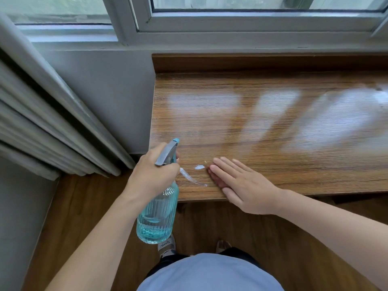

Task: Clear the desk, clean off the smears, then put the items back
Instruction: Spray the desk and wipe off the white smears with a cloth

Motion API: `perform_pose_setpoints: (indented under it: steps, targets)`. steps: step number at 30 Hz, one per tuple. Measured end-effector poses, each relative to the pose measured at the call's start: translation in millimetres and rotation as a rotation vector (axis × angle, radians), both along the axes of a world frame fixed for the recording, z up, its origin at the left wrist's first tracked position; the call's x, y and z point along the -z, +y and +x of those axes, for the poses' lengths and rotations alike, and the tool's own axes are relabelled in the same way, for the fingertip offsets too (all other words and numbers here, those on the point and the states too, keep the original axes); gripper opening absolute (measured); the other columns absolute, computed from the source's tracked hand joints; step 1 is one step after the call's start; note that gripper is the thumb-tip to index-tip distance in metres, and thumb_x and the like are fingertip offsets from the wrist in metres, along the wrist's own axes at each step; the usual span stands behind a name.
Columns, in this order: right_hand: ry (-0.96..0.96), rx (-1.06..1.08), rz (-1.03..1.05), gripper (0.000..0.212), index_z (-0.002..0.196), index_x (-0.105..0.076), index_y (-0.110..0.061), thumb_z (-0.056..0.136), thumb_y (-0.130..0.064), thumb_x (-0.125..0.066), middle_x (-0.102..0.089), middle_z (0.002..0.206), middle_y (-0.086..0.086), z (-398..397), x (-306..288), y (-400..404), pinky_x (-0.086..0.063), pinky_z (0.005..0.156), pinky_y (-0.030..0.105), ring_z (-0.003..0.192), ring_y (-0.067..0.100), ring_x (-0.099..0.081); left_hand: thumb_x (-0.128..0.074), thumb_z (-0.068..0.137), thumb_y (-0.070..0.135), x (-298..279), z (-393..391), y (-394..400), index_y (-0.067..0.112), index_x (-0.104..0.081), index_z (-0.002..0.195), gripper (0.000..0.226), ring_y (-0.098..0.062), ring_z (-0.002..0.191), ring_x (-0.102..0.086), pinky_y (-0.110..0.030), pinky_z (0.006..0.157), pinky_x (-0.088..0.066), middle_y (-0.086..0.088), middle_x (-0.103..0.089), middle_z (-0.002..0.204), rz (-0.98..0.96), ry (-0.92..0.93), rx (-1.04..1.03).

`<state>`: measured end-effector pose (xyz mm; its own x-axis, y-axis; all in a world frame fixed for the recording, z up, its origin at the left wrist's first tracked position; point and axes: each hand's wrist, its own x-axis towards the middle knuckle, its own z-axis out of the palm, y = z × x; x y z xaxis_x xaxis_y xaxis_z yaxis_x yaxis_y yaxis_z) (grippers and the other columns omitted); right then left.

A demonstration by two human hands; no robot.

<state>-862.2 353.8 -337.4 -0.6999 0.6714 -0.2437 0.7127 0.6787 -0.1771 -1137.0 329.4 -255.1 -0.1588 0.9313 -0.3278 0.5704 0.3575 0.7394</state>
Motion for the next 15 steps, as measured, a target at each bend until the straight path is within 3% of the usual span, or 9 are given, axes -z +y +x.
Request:
perform_pose_setpoints:
  steps: [4, 7, 11, 15]
  targets:
    - [-0.056, 0.031, 0.064, 0.065, 0.163, 0.009, -0.024, 0.107, -0.049, -0.012, 0.014, 0.169, -0.004, 7, 3, 18, 0.008, 0.127, 0.033, 0.155, 0.010, 0.018, -0.061, 0.083, 0.018, -5, 1, -8, 0.029, -0.065, 0.098, 0.019, -0.026, 0.081, -0.071, -0.050, 0.073, -0.063, 0.000, -0.066, 0.087, 0.005, -0.029, -0.003]
    - [-0.006, 0.222, 0.099, 0.066, 0.164, 0.001, -0.015, 0.107, -0.045, -0.017, 0.000, 0.172, 0.005, -21, 11, 58, 0.002, 0.128, 0.037, 0.158, 0.018, 0.005, -0.061, 0.083, 0.019, -7, 2, -13, 0.029, -0.065, 0.097, 0.018, -0.027, 0.083, -0.072, -0.055, 0.075, -0.063, -0.001, -0.067, 0.089, 0.018, -0.034, 0.000]
    - [0.125, 0.495, 0.010, 0.066, 0.162, -0.003, -0.010, 0.106, -0.038, -0.026, 0.000, 0.171, 0.008, -70, 17, 86, 0.003, 0.127, 0.040, 0.157, 0.025, 0.003, -0.060, 0.080, 0.025, -9, 6, -18, 0.029, -0.064, 0.096, 0.017, -0.026, 0.083, -0.069, -0.053, 0.075, -0.063, 0.000, -0.067, 0.091, 0.027, -0.025, 0.000]
    - [0.179, 0.422, -0.051, 0.069, 0.163, 0.001, -0.012, 0.105, -0.036, -0.026, 0.008, 0.171, 0.007, -69, 16, 58, 0.005, 0.128, 0.041, 0.157, 0.023, 0.010, -0.060, 0.082, 0.024, -11, 10, -21, 0.030, -0.064, 0.103, 0.022, -0.028, 0.085, -0.070, -0.052, 0.075, -0.060, -0.003, -0.066, 0.092, -0.012, -0.017, -0.009]
